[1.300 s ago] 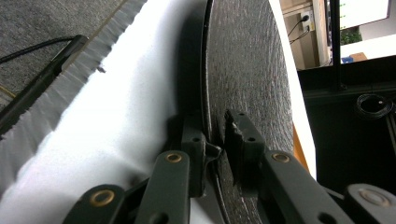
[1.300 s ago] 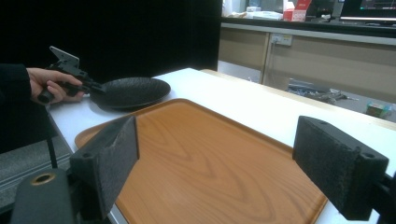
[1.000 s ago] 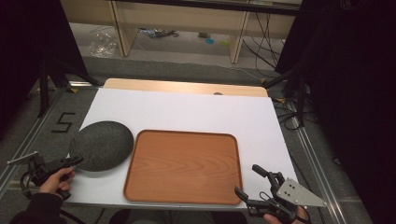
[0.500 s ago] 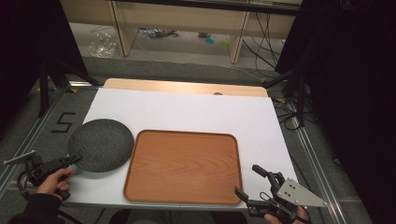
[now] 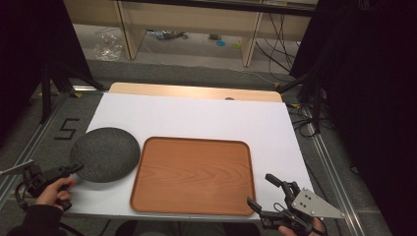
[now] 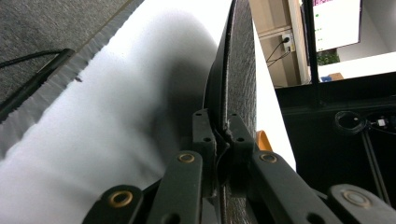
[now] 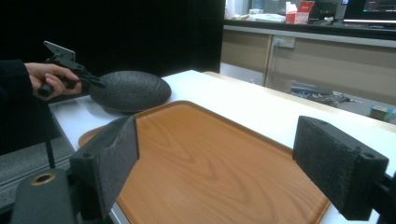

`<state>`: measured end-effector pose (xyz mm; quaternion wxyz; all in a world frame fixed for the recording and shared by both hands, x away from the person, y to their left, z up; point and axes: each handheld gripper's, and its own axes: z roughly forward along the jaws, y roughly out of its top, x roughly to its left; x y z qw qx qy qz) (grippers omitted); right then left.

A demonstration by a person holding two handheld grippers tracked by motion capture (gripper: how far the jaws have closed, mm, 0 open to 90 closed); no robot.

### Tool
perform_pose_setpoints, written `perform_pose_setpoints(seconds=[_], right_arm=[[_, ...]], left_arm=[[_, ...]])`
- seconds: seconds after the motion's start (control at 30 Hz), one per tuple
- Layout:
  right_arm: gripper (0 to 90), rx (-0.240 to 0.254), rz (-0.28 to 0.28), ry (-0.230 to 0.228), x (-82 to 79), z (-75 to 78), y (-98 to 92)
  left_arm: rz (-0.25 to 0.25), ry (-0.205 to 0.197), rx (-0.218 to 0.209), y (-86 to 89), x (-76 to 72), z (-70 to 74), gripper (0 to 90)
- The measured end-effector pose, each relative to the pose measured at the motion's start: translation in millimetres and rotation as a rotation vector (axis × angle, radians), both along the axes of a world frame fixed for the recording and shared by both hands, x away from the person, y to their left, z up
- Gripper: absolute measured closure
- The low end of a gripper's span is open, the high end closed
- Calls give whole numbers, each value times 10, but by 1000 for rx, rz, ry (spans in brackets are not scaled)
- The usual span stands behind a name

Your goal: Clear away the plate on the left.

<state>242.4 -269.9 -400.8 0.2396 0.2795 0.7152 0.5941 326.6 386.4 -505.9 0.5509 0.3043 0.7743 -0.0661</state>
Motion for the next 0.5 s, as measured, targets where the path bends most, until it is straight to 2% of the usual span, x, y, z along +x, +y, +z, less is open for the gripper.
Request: perform_pose_setpoints(seconds=[0.1,0.13,0.17,0.23,0.27,0.33,0.37,0.4,0.47,0.5], right_arm=[[158,2,1,0,-1,2,0],[158,1,2,-1,-1,1,-1],[158,2,-4,2,-6,1,-1],[158,2,-5,-5,0,2,-2],[158,2,-5,-5,0,2,-2],[158,5,-3,15,-12,2,3],[158,2,-6,-8,0,2,-1],[158,8,-1,18,-10,2,3],[158,4,4,1,2,-1,0],[158,4,4,0,1,0,1]], left_arm=[[17,-5,-26,27,-28,-5,851],[26,19,-8,24,-31,8,850],[38,18,-14,23,-29,3,849],[51,8,-49,25,-35,1,844],[51,8,-49,25,-35,1,843],[41,-11,-74,18,-40,25,840],[37,-18,-89,9,-42,35,841],[33,-22,-99,2,-41,42,841],[33,-34,-116,-32,-39,60,842],[18,-49,-121,-48,-37,77,841]])
